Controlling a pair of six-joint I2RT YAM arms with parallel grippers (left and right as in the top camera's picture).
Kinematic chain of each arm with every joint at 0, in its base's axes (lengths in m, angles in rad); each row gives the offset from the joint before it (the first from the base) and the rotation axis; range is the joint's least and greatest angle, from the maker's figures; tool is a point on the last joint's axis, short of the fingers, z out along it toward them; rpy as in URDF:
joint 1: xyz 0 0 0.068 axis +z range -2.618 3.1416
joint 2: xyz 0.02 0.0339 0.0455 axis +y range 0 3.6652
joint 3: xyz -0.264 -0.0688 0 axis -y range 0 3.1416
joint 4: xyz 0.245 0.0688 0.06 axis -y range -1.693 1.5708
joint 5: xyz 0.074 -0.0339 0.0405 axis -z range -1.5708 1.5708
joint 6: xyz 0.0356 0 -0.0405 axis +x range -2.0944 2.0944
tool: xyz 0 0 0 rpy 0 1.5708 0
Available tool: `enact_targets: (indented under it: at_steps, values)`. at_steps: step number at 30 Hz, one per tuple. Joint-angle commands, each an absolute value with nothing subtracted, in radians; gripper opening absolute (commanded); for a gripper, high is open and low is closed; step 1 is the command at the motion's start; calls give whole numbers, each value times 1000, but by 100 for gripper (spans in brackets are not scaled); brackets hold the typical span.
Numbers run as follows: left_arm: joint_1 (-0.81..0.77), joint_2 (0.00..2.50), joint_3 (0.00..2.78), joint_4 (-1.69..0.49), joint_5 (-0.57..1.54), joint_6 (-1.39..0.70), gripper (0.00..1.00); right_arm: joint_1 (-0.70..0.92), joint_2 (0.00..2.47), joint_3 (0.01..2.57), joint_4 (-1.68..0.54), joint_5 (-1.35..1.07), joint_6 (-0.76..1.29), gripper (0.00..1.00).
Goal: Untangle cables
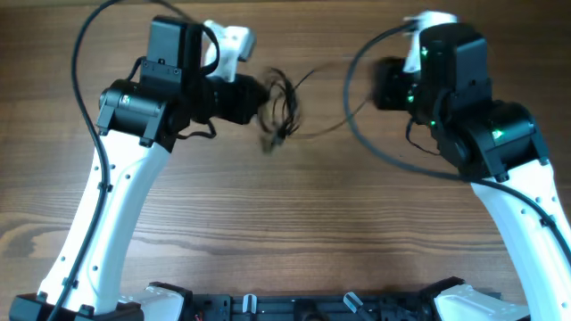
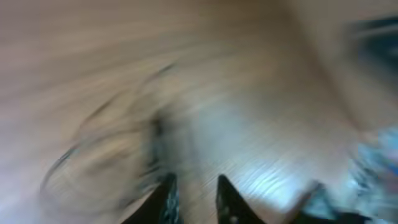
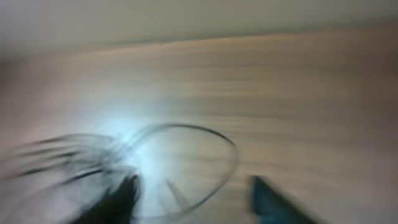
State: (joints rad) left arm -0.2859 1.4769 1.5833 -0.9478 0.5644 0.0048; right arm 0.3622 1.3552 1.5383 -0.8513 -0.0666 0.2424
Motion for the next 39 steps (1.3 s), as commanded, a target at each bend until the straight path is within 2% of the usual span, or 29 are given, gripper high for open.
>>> enact_targets:
  at_steps: [1,5,6,7,8,9,11,13,15,16,17,20,22,25,28,29,31,34,39]
  values:
    - [-284,1453,1590,-872,989,139,27,366,1332,1554,-853,-522,-80,100]
    - [-284,1453,1590,-863,999,138,43,366,1332,1553,-906,-458,-80,100]
    - [-284,1453,1590,-867,997,139,54,366,1332,1553,-927,-422,-79,100]
    - [-283,1453,1590,-874,971,135,58,366,1332,1552,-941,-382,-77,100]
    - [-283,1453,1590,-885,881,99,56,366,1333,1551,-961,-322,-67,100]
    - [-283,1453,1590,-900,748,43,47,366,1336,1550,-984,-250,-42,100]
    - [-283,1453,1590,-946,411,-75,36,366,1352,1549,-1026,-94,38,100]
    - [-283,1453,1590,-995,21,-239,35,366,1399,1549,-1037,-11,135,100]
    - [-282,1453,1590,-1018,-159,-363,38,366,1448,1549,-1029,-21,186,100]
    - [-274,1451,1590,-1034,-225,-436,44,366,1487,1549,-1025,-36,216,100]
    - [-263,1451,1590,-1052,-251,-490,48,366,1528,1549,-1022,-62,241,100]
    - [-218,1451,1590,-1107,-252,-564,52,366,1669,1549,-1003,-172,266,100]
    - [-196,1451,1590,-1142,-252,-566,52,366,1756,1549,-987,-239,266,100]
    - [-185,1451,1590,-1184,-252,-558,62,366,1885,1549,-956,-319,265,100]
    - [-185,1451,1590,-1199,-251,-558,66,369,1963,1549,-937,-344,265,99]
    - [-185,1451,1590,-1201,-239,-558,68,370,1991,1549,-923,-345,265,91]
    - [-185,1451,1590,-1201,-200,-558,68,374,2036,1549,-895,-345,265,67]
    - [-185,1451,1590,-1202,-176,-557,68,387,2067,1549,-875,-346,266,41]
    - [-186,1451,1590,-1216,-168,-558,68,416,2072,1542,-863,-330,265,38]
